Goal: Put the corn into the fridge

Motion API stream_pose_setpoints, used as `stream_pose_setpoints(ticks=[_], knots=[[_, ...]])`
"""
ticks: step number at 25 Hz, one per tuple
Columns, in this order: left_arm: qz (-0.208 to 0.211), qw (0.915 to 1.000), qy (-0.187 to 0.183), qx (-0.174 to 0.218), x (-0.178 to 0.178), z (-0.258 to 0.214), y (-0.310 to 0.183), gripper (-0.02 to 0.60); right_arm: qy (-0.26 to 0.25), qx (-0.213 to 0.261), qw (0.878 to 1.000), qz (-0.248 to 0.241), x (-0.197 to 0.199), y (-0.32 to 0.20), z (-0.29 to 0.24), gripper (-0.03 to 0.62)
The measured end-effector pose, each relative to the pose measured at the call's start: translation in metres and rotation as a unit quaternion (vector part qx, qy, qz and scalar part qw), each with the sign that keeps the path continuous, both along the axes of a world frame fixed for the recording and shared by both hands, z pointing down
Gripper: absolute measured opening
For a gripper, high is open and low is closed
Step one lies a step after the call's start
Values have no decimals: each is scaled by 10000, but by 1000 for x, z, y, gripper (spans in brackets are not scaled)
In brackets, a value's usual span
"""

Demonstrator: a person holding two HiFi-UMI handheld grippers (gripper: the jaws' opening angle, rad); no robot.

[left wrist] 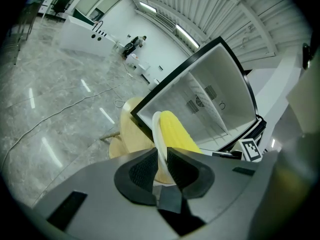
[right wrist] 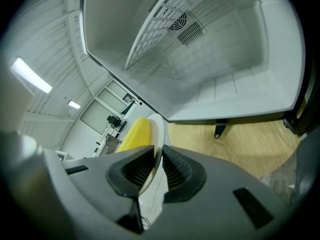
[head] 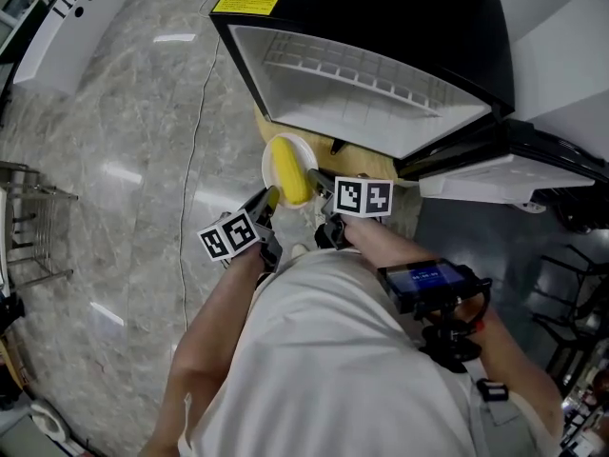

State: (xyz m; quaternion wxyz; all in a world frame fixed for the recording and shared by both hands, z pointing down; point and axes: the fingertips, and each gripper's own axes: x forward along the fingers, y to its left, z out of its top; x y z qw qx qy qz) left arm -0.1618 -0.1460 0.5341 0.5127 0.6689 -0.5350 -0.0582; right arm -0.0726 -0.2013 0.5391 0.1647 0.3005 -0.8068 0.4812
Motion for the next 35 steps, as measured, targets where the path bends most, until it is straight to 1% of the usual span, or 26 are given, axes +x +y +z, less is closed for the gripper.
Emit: stream_pose_setpoints(ticks=[3,11,18,24,32,35], knots=[[16,10000,-46,21,-3,2,-12,63,-21,86,10000,-42,-2,-12,2,54],[88,9999,-39,-84,8,17,-27,63,32,38,10000,-17,7,-25,16,54],[63,9998,-118,-174,8,33,-33,63,167,46,9998,-75,14,-33,31,54],[70,9998,-129,-122,11,35,-43,63,93,-23,10000,-5,14,-40,37,54],[97,9998,-77,-141,21,43,-53,63,134,-88,9998,78,23,-49,44,55],[105,9998,-109,-150,22,45,-58,63,166,-105,9997,108,23,-55,47,55]])
